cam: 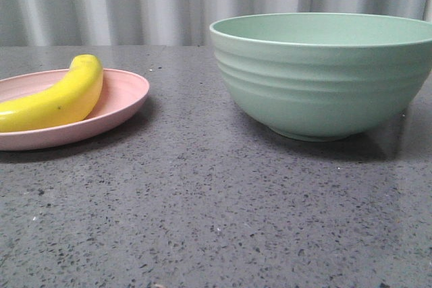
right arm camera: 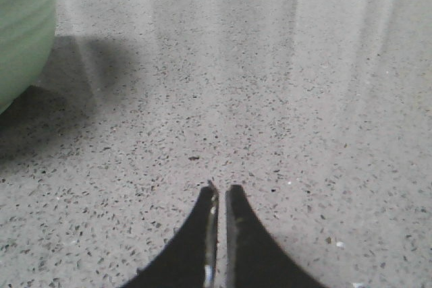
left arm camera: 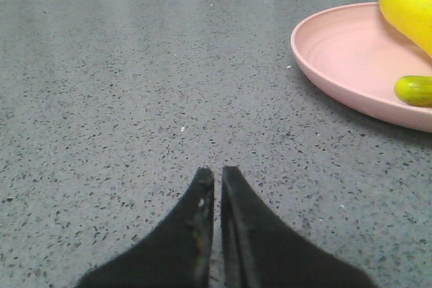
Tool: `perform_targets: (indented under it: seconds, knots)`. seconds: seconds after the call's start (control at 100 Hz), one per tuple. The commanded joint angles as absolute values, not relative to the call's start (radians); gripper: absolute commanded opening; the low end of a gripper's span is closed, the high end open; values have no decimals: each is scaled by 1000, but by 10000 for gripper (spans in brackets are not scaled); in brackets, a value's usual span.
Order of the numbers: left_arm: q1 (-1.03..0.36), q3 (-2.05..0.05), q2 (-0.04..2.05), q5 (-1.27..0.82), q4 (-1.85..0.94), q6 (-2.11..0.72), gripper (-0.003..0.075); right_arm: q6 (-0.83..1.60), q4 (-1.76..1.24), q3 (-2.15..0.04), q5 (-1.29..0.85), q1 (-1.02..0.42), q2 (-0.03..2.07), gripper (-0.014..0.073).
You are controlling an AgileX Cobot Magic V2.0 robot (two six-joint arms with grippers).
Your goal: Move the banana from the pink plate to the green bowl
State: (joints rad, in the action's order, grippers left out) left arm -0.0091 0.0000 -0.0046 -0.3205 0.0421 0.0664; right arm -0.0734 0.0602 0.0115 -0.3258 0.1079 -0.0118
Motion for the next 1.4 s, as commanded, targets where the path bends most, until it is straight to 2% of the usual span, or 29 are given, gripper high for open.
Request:
perform_targets:
  seconds: [0.0,1.03,1.39]
  knots:
    - [-17,11,-34,-257,37,64,-20,-64,69,31,-299,114,-32,-64]
    - [-17,11,-34,-222,37,64,-20,-64,69,31,-285,114,-32,-64]
    - [-17,11,-34,-162,30,64,-20,-64,69,31,-137,114,-32,-64]
